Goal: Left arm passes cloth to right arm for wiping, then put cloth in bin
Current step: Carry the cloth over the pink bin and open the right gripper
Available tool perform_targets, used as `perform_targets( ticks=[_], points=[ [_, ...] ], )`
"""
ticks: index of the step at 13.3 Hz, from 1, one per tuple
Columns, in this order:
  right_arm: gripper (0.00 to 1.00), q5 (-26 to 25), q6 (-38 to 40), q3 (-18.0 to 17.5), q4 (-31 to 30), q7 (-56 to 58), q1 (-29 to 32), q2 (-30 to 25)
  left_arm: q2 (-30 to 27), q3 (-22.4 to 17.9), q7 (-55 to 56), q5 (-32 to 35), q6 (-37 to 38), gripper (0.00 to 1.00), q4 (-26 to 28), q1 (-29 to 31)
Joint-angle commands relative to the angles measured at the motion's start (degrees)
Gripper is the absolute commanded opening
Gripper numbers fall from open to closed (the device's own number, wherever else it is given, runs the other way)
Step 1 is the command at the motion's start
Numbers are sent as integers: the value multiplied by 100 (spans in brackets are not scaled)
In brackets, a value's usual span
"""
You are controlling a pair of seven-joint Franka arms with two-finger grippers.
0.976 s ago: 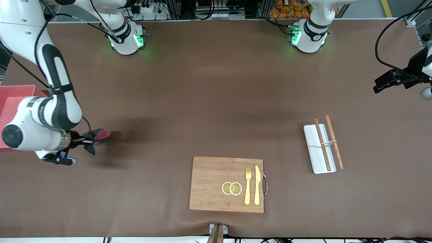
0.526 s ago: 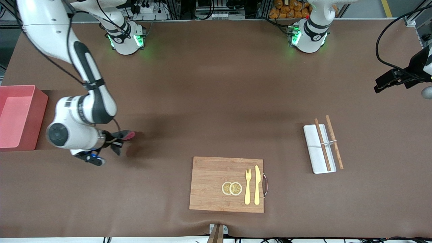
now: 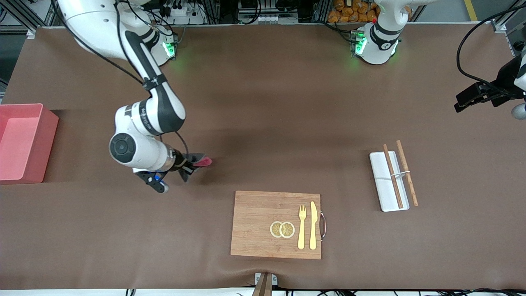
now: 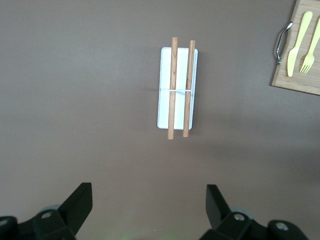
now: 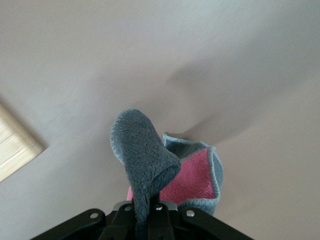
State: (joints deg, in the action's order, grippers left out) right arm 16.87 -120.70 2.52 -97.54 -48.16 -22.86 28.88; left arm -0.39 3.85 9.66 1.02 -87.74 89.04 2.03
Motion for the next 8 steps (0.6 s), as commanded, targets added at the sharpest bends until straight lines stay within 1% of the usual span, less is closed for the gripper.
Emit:
perform_targets(
  ticks=[1, 2, 3, 4, 5, 6, 8],
  points=[
    [0, 246, 55, 47, 225, -447, -183, -102, -84, -34, -114, -67, 90, 100, -27, 8],
    [0, 247, 160, 47, 366, -457, -210, -137, -102, -34, -35, -58, 116, 100, -18, -9],
    [0, 203, 483, 64, 628, -431, -193, -181, -119, -25, -43, -67, 212, 100, -18, 0],
    [0, 151, 1069, 108, 953, -335, -97, -181, -111, -25, -70, -58, 213, 100, -18, 0],
    [0, 133, 1554, 143, 1191, -126, 130, -190, -111, -33, -78, -67, 213, 100, -9, 0],
    [0, 80, 1828, 144, 1297, 225, 341, -225, -111, -25, -61, -67, 222, 100, 0, 0],
    [0, -34, 1962, 152, 1290, 945, 833, -400, -102, -25, -44, -67, 214, 100, 26, -9]
  ],
)
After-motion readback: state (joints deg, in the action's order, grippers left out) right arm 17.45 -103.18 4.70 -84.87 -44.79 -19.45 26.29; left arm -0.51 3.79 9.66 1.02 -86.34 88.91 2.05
